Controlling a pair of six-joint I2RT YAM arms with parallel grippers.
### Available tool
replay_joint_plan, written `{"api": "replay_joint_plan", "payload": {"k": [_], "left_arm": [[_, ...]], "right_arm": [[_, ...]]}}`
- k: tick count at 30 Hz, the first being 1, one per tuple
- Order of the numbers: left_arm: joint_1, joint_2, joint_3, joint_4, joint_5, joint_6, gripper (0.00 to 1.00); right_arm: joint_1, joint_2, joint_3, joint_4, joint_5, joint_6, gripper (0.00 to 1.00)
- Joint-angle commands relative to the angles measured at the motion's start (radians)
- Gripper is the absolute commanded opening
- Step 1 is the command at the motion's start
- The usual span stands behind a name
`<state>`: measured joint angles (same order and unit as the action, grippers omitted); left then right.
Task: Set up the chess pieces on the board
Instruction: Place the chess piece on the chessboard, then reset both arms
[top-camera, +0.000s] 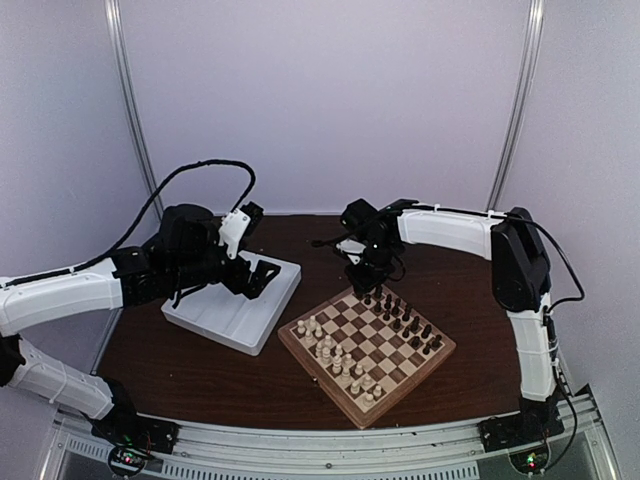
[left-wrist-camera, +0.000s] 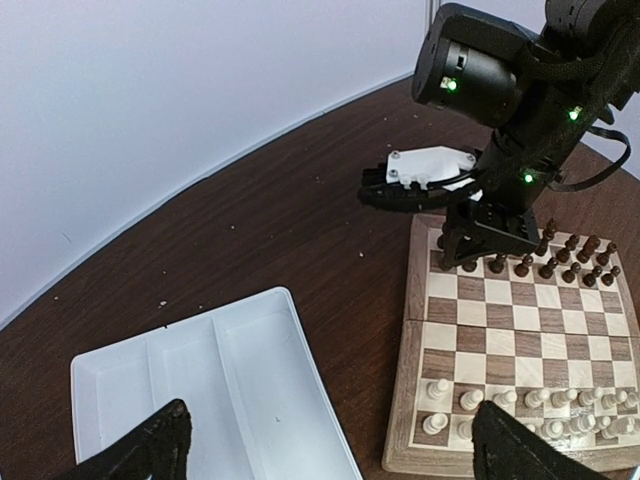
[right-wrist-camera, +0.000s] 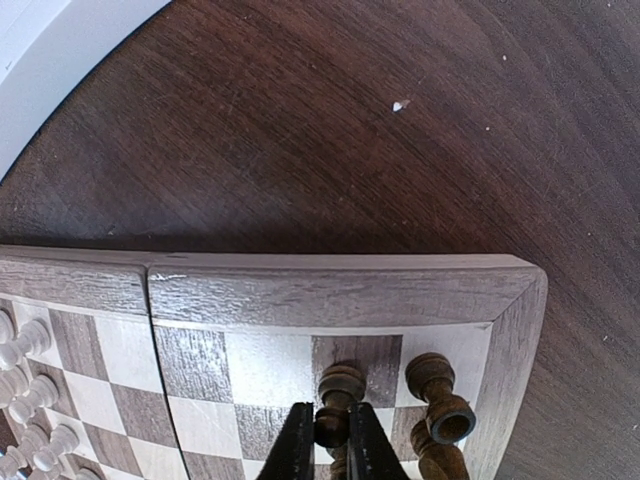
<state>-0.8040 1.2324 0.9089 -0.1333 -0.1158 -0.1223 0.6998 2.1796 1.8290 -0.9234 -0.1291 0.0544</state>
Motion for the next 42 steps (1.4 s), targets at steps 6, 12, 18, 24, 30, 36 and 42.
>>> {"api": "replay_joint_plan", "payload": {"k": [6,12,18,24,30,36,42], "left_arm": [[0.008,0.013,0.031,0.022,-0.006,-0.008,0.98],[0.008,0.001,0.031,0.014,-0.027,-0.004,0.98],[0.012,-0.011,0.032,0.006,-0.069,-0.019,0.98],[0.071,-0.064,-0.002,-0.025,-0.15,-0.092,0.98],[0.162,-0.158,-0.085,-0.103,-0.247,-0.109,0.98],[0.271,-0.301,-0.259,-0.067,-0.37,-0.087,0.98],[0.366,-0.353,-0.38,0.021,-0.4,-0.061,0.98]], "right_arm": [[-0.007,0.017,0.041,0.0,0.038,-0.007,0.21],[-0.008,0.008,0.045,0.003,0.03,-0.005,0.26],[-0.007,-0.018,0.073,-0.004,0.02,-0.008,0.3],[-0.007,-0.19,-0.045,0.112,0.045,-0.036,0.35],[-0.013,-0.588,-0.495,0.53,0.288,-0.067,0.66],[-0.13,-0.976,-0.978,0.898,0.609,0.011,1.0],[-0.23,-1.119,-1.213,1.096,0.757,-0.083,1.0]]}}
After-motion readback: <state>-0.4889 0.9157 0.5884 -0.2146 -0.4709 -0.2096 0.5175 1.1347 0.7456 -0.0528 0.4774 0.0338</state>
